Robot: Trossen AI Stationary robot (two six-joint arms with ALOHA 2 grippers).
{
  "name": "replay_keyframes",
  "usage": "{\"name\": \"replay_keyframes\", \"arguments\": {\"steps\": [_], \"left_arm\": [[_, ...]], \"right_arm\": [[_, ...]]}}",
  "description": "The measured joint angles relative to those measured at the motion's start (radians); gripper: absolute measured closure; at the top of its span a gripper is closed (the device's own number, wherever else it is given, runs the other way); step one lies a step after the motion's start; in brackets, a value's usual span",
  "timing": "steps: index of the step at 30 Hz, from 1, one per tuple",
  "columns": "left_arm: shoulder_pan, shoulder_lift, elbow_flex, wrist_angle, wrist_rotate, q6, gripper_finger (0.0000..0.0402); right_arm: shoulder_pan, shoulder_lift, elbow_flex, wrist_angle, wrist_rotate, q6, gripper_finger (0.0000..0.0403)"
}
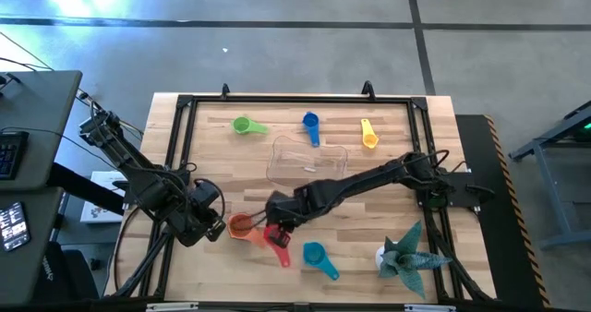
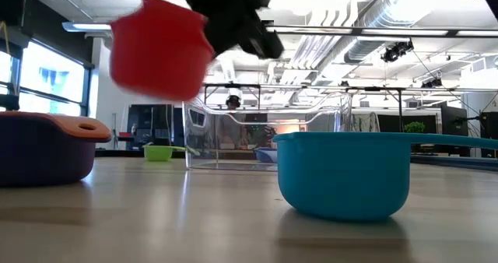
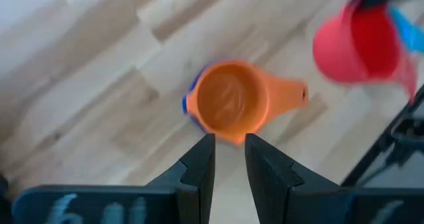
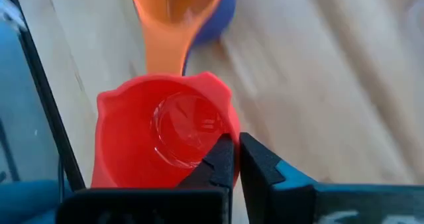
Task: Nest measuring cups in basket
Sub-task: Stack the red measuring cup on the orange measuring cup
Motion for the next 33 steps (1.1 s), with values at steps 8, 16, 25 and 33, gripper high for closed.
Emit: {"name": "replay_keyframes", "arguments": {"steps": [8,16,25,33], "left_arm": [[0.0,0.007,-0.053,0.001,0.02,-0.064,0.0328],[0.0,0.008,-0.167,0.016,0.047,-0.18,0.0328],[0.05,0.008,-0.266,0.184,0.081,-0.197,0.0328],[0.116,0.016,-0.287,0.192,0.109,-0.199,0.0328]], "right_arm": [[-0.064,0.0,0.141,-0.191,0.072,-0.097,0.0402],[-0.118,0.0,0.31,-0.399,0.168,-0.199,0.0402],[-0.201,-0.037,0.398,-0.415,0.16,-0.286,0.0402],[-0.25,-0.066,0.41,-0.448,0.149,-0.342,0.0402]]}}
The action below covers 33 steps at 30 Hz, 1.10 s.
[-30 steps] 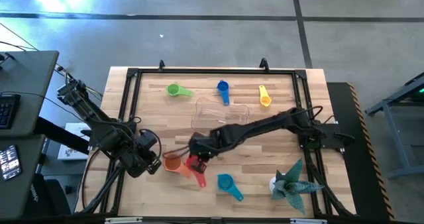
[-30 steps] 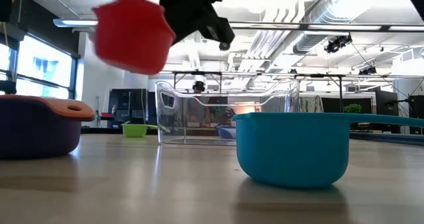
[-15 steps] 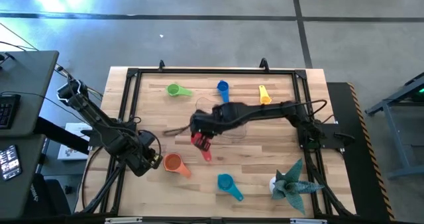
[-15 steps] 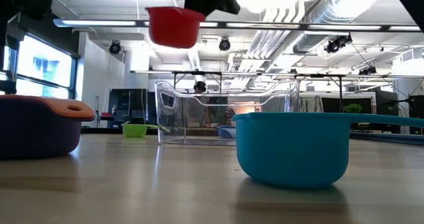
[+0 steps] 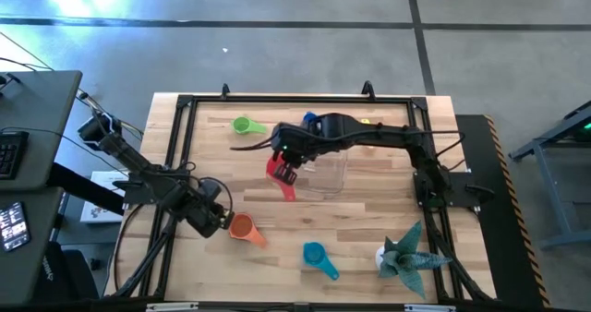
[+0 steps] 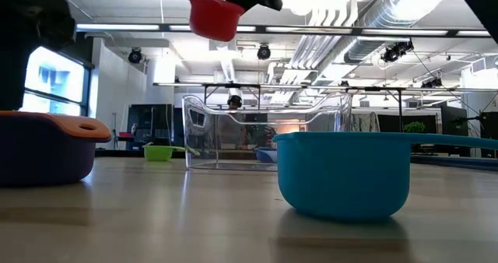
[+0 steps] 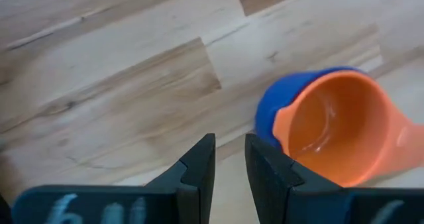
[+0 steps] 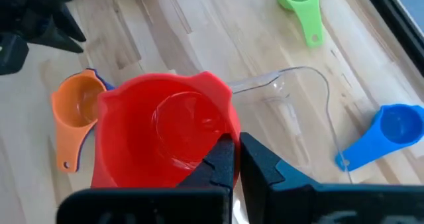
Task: Nest measuring cups in basket
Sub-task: Stack the red measuring cup on the orange measuring cup
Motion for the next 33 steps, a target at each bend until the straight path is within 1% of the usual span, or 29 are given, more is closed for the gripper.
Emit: {"name": "replay_keyframes", "arguments": {"steps": [4,10,14,18,23,33], "left_arm": [[0.038,0.019,0.0,-0.003,0.01,0.008,0.0328],[0.098,0.075,0.0,0.048,0.043,0.077,0.0328],[0.125,0.117,0.0,0.052,0.045,0.088,0.0328],[0.154,0.152,0.0,0.07,0.084,0.118,0.0328],[0.175,0.203,0.0,0.172,0.129,0.17,0.0328],[0.193,0.247,0.001,0.364,0.138,0.185,0.0328]], "right_arm": [[-0.018,-0.005,-0.001,-0.002,-0.028,-0.025,0.0402],[-0.037,-0.006,-0.001,-0.003,-0.041,-0.043,0.0402],[-0.04,-0.006,-0.001,-0.003,-0.048,-0.051,0.0402],[-0.039,-0.006,-0.001,-0.003,-0.053,-0.065,0.0402],[-0.039,-0.006,-0.001,-0.003,-0.055,-0.073,0.0402],[-0.044,-0.006,-0.001,-0.004,-0.066,-0.077,0.0402]]}}
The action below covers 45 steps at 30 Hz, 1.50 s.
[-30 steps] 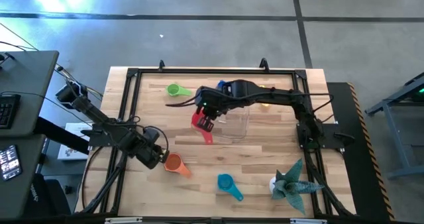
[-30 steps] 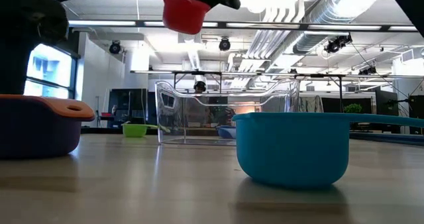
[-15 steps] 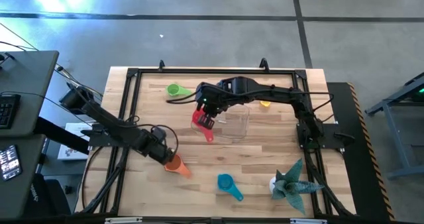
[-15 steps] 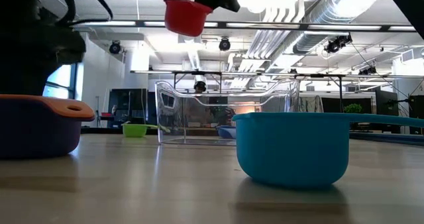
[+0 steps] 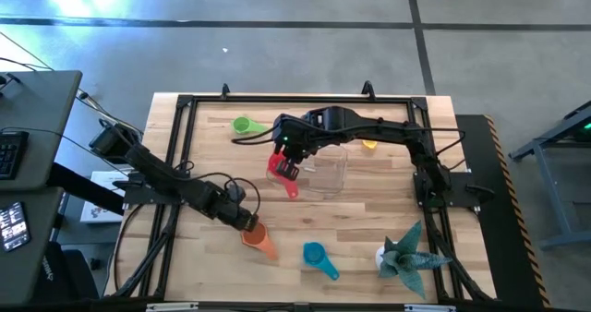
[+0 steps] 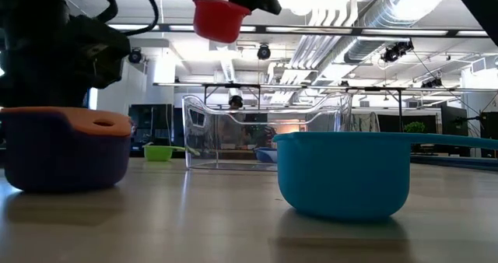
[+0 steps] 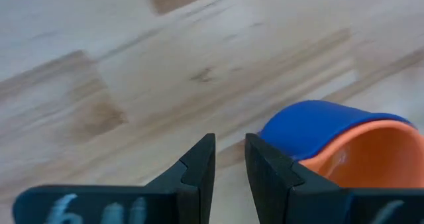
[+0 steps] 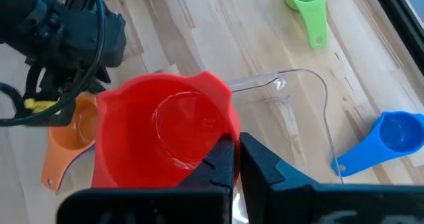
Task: Nest measuring cups in basket
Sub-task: Stack the red measuring cup on the orange measuring cup
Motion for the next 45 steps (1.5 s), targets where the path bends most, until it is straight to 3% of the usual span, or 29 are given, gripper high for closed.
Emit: {"name": "replay_keyframes", "arguments": {"steps": [9,21,32,45], "left_arm": [[0.013,0.001,0.0,0.08,0.0,0.054,0.0328],[0.012,-0.143,0.0,-0.052,-0.045,0.107,0.0328],[0.012,-0.407,0.0,-0.178,-0.082,0.238,0.0328],[0.012,-0.624,0.0,-0.39,-0.109,0.278,0.0328]], "right_arm": [[0.003,0.0,0.0,-0.007,-0.035,0.03,0.0402],[0.123,0.0,0.0,0.023,-0.036,0.163,0.0402],[0.206,0.005,-0.059,0.333,-0.049,0.256,0.0402],[0.219,0.005,-0.359,0.676,-0.155,0.373,0.0402]]}}
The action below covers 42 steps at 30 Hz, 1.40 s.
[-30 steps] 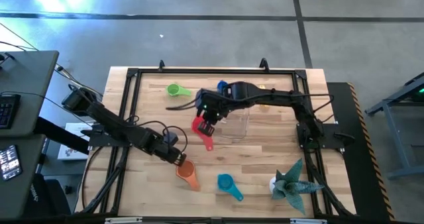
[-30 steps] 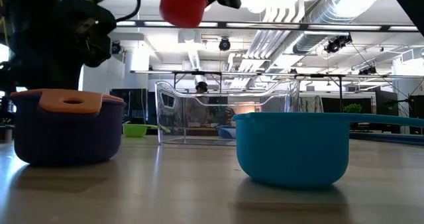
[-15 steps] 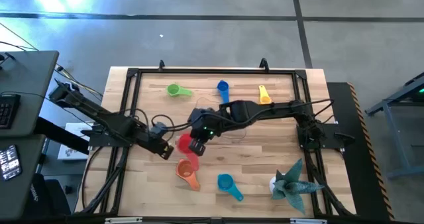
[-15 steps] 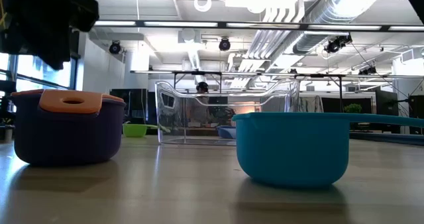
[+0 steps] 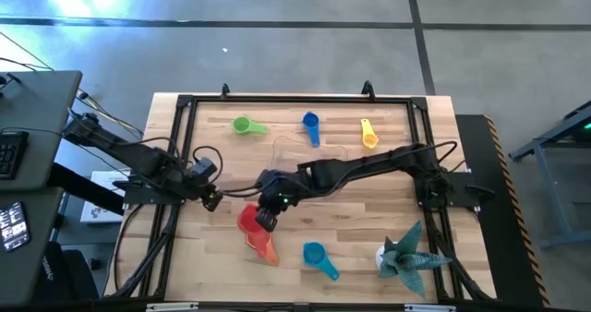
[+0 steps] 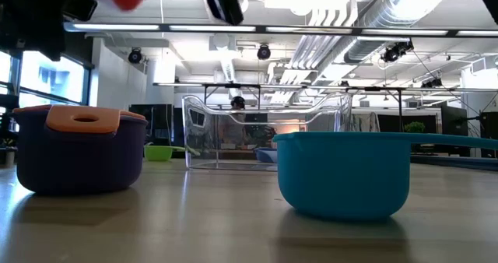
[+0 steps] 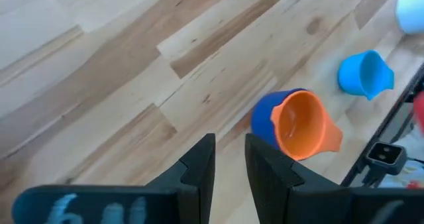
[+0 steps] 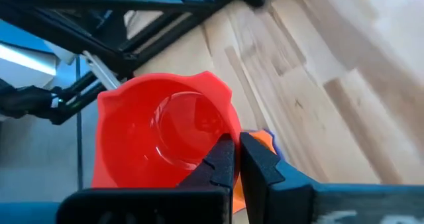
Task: Nest measuring cups in basket
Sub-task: Stack the red measuring cup on the orange measuring cup
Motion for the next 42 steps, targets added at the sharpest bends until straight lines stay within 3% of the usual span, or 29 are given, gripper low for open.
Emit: {"name": "replay_keyframes", "arguments": {"steps": [12,42], "left_arm": [[0.0,-0.024,0.0,-0.022,-0.004,0.01,0.0328],[0.0,-0.023,0.0,-0.037,-0.038,0.001,0.0328]], "right_arm": [[0.012,-0.001,-0.186,0.188,-0.03,0.056,0.0402],[0.017,0.114,-0.184,0.231,-0.076,-0.129,0.0402]]}}
